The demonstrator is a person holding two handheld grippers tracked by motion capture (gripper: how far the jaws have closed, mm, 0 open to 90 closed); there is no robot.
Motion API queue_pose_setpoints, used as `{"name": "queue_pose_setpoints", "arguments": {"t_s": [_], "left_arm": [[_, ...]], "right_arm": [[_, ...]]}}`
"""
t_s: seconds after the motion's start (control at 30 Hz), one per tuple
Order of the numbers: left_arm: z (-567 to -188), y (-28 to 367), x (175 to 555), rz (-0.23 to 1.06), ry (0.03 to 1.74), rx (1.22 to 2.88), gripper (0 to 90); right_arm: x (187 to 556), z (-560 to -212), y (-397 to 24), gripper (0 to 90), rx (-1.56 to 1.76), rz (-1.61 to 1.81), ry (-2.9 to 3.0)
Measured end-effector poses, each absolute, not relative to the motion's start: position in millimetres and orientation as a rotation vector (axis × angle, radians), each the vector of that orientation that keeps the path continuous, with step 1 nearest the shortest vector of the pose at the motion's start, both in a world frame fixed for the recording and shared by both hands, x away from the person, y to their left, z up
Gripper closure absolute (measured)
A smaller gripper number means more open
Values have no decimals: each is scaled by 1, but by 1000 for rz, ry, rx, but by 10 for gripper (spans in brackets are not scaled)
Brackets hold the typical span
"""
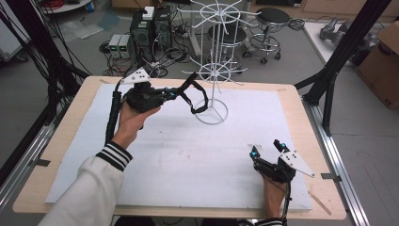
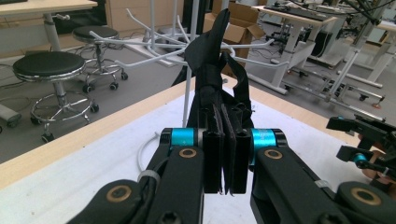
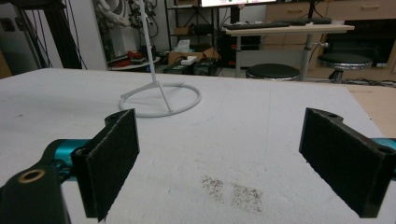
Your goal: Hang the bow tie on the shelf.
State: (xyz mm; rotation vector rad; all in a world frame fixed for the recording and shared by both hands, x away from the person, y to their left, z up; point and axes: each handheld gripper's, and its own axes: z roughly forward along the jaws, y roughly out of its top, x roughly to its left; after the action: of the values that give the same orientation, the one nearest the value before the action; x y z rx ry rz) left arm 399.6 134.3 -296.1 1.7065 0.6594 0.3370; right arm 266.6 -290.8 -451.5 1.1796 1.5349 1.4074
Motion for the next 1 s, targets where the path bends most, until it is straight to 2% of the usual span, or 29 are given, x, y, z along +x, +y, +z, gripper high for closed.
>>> {"name": "queue_pose_setpoints", "arguments": {"t_s": [1.0], "left_arm": [[-326,107,431,320,711,1709,871]], "right_arm": [[267,-451,-290,111,1178,1396,1541]]}}
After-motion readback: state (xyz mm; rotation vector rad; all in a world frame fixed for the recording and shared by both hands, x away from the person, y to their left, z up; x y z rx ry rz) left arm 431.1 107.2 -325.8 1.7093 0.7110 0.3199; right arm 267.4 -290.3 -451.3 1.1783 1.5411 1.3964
